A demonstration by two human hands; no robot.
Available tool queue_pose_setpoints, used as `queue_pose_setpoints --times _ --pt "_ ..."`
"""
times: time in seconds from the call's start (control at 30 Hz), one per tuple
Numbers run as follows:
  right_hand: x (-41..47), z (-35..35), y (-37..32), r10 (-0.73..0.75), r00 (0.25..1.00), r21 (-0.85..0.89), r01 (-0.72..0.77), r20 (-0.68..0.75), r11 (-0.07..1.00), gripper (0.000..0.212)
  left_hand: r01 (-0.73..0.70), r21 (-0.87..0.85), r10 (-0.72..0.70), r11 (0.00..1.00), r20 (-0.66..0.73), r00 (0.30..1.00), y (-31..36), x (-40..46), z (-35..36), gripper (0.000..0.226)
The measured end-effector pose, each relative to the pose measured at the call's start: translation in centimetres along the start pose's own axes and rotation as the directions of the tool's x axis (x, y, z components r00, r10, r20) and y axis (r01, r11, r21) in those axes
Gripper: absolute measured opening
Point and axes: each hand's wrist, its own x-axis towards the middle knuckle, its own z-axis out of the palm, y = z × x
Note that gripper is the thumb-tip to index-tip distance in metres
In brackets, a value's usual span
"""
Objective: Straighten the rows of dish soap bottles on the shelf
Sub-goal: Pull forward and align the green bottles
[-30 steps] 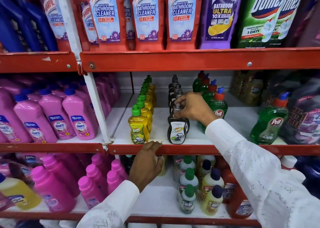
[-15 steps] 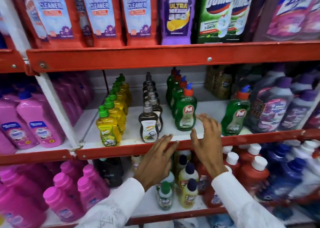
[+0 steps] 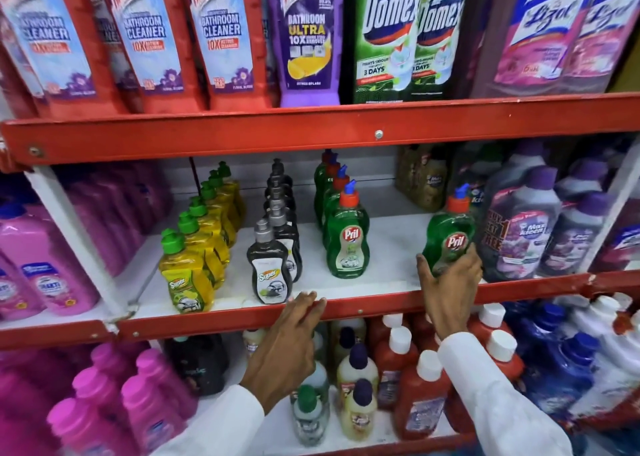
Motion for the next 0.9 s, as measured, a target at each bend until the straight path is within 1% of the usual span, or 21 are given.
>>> queue_pose_setpoints --times 0.1,0.27,0.43,0.5,0.63,0.7,0.8,0.9 --pt "0.1 -0.1 -0.3 -0.019 1.000 0.005 0.019 0.013 1.000 0.085 0.009 -0.007 -0.009 1.000 -0.005 1.000 0.0 -0.1 0.0 0.071" --pt "-2.5 0.5 -2.4 -0.119 0.992 0.061 0.116 0.043 0.991 0.081 0.027 -0.001 -0.027 1.000 0.008 1.000 -0.2 -0.7 0.4 0.082" --pt "-5.2 1.7 -6.1 -0.219 0.966 0.139 0.200 0.135 0.970 0.081 0.032 -0.006 -0.032 0.999 -0.004 0.999 -0.6 -0.9 0.8 0.088" --pt "-6.1 2.4 -7.4 -0.222 0.959 0.155 0.196 0.176 0.968 0.082 0.023 0.016 -0.023 1.000 -0.003 1.000 -0.8 -1.0 1.1 0.089" --pt "-7.5 3.5 -8.1 -0.201 0.950 0.126 0.175 0.239 0.977 0.083 0.007 0.070 -0.006 0.998 -0.009 1.000 -0.7 -1.3 1.7 0.091" --pt "-8.0 3.8 -8.0 -0.198 0.946 0.111 0.174 0.257 0.978 0.086 0.021 0.094 -0.018 0.995 -0.032 0.999 -0.4 -1.3 1.7 0.088" --pt "-8.2 3.9 -7.4 -0.195 0.945 0.111 0.171 0.263 0.979 0.092 0.075 0.111 -0.064 0.991 -0.102 0.993 0.6 -0.9 1.6 0.077" --pt "-7.7 3.3 -6.2 -0.210 0.922 0.213 0.145 0.325 0.966 0.100 0.114 -0.004 -0.114 0.993 -0.153 0.982 1.6 0.4 1.1 0.069"
